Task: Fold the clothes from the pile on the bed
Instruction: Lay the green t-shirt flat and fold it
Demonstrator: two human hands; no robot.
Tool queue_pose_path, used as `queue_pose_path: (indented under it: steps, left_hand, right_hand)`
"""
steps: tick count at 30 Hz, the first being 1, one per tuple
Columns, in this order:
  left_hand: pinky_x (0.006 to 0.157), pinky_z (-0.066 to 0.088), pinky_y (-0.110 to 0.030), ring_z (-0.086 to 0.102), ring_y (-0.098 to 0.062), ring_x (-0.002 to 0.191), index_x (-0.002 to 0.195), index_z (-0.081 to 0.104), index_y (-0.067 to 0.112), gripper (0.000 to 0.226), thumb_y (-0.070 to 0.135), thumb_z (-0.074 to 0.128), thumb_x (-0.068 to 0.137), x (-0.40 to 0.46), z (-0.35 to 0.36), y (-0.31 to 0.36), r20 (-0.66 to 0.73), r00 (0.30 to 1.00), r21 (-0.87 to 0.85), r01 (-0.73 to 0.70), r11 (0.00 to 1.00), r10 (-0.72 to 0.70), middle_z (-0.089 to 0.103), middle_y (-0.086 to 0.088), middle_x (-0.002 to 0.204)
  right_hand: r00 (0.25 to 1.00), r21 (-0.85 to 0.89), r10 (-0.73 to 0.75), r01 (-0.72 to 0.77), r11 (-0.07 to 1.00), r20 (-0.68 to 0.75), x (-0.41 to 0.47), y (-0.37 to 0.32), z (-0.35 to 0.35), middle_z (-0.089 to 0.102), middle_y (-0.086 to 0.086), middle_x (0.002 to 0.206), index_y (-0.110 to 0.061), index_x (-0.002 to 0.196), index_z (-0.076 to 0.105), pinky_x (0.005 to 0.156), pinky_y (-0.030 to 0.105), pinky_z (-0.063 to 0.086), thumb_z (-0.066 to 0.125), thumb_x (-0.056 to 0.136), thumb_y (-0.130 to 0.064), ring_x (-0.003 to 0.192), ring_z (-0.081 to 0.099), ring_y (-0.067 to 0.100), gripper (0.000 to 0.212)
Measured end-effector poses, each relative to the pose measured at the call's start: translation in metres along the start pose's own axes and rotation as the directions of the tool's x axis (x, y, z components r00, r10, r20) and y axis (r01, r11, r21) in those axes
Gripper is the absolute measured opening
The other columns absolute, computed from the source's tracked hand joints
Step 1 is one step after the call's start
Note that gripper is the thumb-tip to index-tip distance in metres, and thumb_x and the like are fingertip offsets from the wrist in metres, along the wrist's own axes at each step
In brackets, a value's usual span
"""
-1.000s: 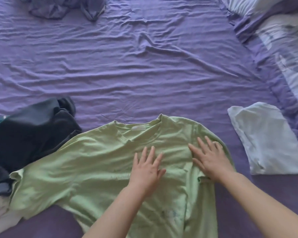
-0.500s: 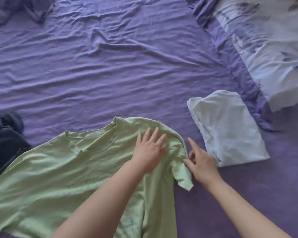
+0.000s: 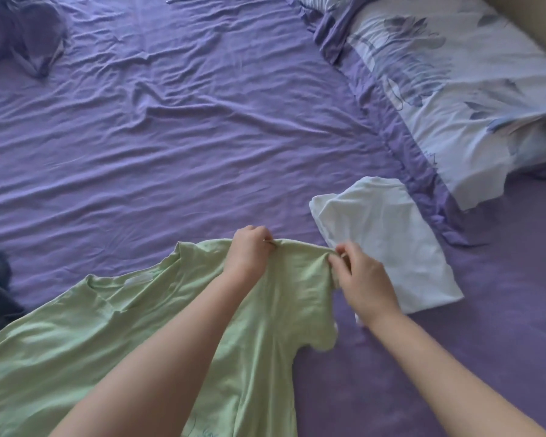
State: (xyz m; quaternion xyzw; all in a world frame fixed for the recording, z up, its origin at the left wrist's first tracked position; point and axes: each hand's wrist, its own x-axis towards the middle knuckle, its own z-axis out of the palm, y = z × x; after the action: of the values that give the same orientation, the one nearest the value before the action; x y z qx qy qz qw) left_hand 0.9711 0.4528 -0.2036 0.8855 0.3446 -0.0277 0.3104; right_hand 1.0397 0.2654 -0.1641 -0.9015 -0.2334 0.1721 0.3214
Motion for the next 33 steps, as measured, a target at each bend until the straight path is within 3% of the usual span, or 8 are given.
queue_pose_path:
  steps: [5,9,15,21,24,27,31,33]
  left_hand:
    - [0.102,0.033,-0.035,0.034,-0.027,0.130,0.114,0.062,0.016,0.025,0.017,0.057,0.089,0.005,0.007,0.010,-0.053,0.990,0.036,0.136,0.990,-0.134,0.050,-0.009,0.130]
    - [0.118,0.005,-0.042,-0.002,-0.021,0.146,0.142,0.032,0.028,0.054,0.018,0.052,0.092,-0.014,0.022,-0.005,-0.087,0.991,0.192,0.121,0.974,-0.106,0.010,-0.004,0.158]
    - [0.118,-0.002,-0.041,-0.004,-0.017,0.147,0.149,0.017,0.027,0.061,0.005,0.037,0.096,-0.045,0.003,-0.069,-0.110,0.992,0.366,0.091,0.926,-0.054,0.004,0.001,0.160]
    - [0.116,0.010,-0.044,0.009,-0.021,0.145,0.144,0.032,0.019,0.049,0.030,0.044,0.098,-0.016,-0.035,-0.102,-0.130,0.969,0.299,0.242,0.923,-0.212,0.027,0.000,0.154]
    - [0.103,0.028,-0.038,0.035,-0.026,0.128,0.116,0.060,0.017,0.028,0.027,0.057,0.090,-0.005,-0.043,-0.105,-0.159,0.961,0.300,0.264,0.917,-0.224,0.052,-0.006,0.129]
    - [0.091,0.034,-0.037,0.045,-0.028,0.113,0.105,0.064,0.016,0.017,0.022,0.056,0.091,0.002,-0.051,-0.101,-0.279,0.929,0.216,0.305,0.927,-0.241,0.060,-0.008,0.113]
    - [0.105,0.028,-0.043,0.039,-0.028,0.125,0.109,0.062,0.020,0.019,0.021,0.054,0.092,0.014,-0.055,-0.097,-0.350,0.888,0.170,0.374,0.912,-0.299,0.055,-0.009,0.126]
    - [0.117,0.003,-0.047,0.013,-0.026,0.143,0.126,0.050,0.025,0.033,0.023,0.052,0.093,0.006,-0.042,-0.095,-0.311,0.907,0.221,0.360,0.906,-0.284,0.030,-0.009,0.150]
  right_hand:
    - [0.998,-0.291,0.038,-0.024,0.957,0.043,0.069,0.005,-0.013,0.067,0.003,0.101,-0.020,0.099,0.063,0.065,0.031,0.039,0.050,0.094,-0.034,0.093,0.059,0.027,0.019]
    - [0.986,-0.047,0.021,-0.013,0.999,0.168,0.062,0.020,0.006,0.063,0.007,0.115,-0.014,0.129,0.051,0.086,0.032,0.040,0.055,0.093,-0.027,0.107,0.057,0.027,0.038]
    - [0.995,-0.065,0.029,-0.023,0.998,0.091,0.031,0.039,0.021,0.056,0.009,0.128,-0.007,0.138,0.039,0.101,0.036,0.033,0.066,0.085,-0.030,0.117,0.048,0.031,0.064]
    - [0.990,-0.266,0.132,-0.117,0.957,0.039,0.042,0.023,0.026,0.062,0.012,0.103,-0.012,0.102,0.064,0.087,0.039,0.037,0.064,0.084,-0.027,0.103,0.051,0.034,0.023]
    - [0.998,-0.053,0.058,-0.060,0.997,-0.037,0.033,0.015,0.027,0.060,0.009,0.090,-0.008,0.093,0.060,0.080,0.037,0.038,0.061,0.084,-0.013,0.091,0.053,0.031,0.010]
    - [0.993,0.152,0.067,-0.052,0.987,-0.099,0.026,0.008,0.030,0.057,0.004,0.082,-0.011,0.098,0.047,0.066,0.036,0.038,0.051,0.090,-0.008,0.079,0.056,0.032,0.009]
    - [0.995,0.098,-0.025,0.035,0.995,-0.097,0.031,0.008,0.042,0.056,0.011,0.122,-0.012,0.131,0.039,0.078,0.026,0.037,0.057,0.089,-0.009,0.109,0.055,0.031,0.046]
    - [0.999,0.119,-0.044,0.040,0.992,0.030,0.030,0.011,0.049,0.041,0.012,0.142,-0.015,0.146,0.019,0.097,0.018,0.030,0.066,0.085,-0.012,0.129,0.042,0.024,0.078]
